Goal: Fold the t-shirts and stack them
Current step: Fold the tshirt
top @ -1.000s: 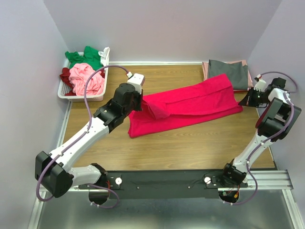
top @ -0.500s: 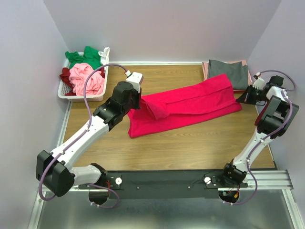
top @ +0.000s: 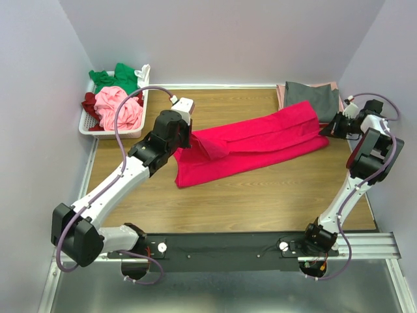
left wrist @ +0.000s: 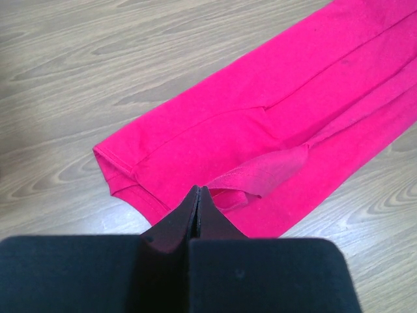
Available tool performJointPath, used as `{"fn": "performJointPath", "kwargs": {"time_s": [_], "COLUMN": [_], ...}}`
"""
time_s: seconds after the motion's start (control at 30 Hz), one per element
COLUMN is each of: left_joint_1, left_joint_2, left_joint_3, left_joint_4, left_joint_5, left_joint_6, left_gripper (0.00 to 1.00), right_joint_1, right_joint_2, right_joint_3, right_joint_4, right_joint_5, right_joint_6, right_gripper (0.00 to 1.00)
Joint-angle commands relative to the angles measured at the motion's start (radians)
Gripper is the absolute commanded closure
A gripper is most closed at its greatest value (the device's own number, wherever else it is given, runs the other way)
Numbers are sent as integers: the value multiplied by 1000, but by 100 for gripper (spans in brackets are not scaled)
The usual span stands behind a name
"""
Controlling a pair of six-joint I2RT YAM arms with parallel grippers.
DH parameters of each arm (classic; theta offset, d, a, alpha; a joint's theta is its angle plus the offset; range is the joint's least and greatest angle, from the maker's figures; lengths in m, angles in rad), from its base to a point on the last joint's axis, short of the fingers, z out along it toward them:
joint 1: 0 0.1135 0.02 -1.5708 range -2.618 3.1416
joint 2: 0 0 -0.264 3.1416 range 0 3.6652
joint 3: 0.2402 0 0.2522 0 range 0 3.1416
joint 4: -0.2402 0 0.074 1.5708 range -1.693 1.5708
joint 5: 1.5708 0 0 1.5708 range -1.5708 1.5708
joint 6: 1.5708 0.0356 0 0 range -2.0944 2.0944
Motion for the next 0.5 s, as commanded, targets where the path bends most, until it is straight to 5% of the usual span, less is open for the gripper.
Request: {"fn": "performJointPath", "kwargs": {"time_s": [0.0,0.47], "left_joint_1": [11,28], "left_joint_2": [13,56], "left_joint_3": [19,48], "left_joint_4": [29,51], "left_joint_5": [18,38], "left_joint_6": [8,33], "left_gripper": [100,100], "right_joint_1": [1,1], "right_joint_2": [16,-50], "right_joint_3": [25,-33], "right_joint_4": [13,25], "right_joint_5": [-7,55], "right_joint_6": [15,7], "right_gripper": [99,100]}}
